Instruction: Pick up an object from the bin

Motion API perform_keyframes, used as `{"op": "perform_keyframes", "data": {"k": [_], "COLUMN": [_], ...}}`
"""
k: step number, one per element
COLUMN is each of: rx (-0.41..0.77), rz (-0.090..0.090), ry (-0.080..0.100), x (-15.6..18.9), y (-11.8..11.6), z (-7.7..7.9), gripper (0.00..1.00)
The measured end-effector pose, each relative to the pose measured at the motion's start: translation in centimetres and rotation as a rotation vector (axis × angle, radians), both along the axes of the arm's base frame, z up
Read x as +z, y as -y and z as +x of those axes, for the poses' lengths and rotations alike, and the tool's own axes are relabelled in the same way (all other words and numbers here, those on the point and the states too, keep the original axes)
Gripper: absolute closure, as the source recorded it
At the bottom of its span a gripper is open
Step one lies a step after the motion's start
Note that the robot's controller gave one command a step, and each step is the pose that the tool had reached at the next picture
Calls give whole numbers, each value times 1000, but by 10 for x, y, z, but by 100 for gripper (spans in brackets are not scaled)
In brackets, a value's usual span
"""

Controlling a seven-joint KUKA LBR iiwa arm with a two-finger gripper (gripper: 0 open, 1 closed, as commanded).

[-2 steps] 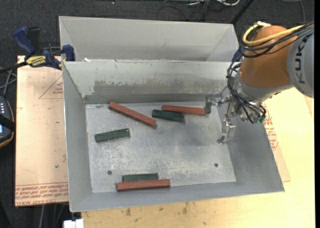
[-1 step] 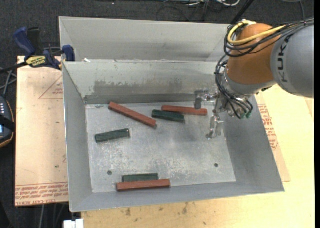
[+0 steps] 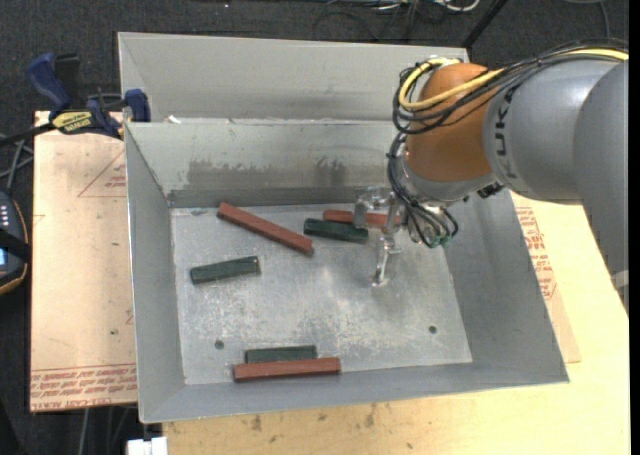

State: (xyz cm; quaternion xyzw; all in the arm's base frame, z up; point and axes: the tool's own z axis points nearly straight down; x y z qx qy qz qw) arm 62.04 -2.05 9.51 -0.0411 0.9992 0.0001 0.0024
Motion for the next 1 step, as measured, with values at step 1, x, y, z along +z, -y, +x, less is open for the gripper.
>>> {"op": "perform_keyframes", "data": {"k": [1], "rx": [13], "rz": [6], "ry": [-3], "x": [-20], "y": [-16], "z": [15], "gripper": [0]}}
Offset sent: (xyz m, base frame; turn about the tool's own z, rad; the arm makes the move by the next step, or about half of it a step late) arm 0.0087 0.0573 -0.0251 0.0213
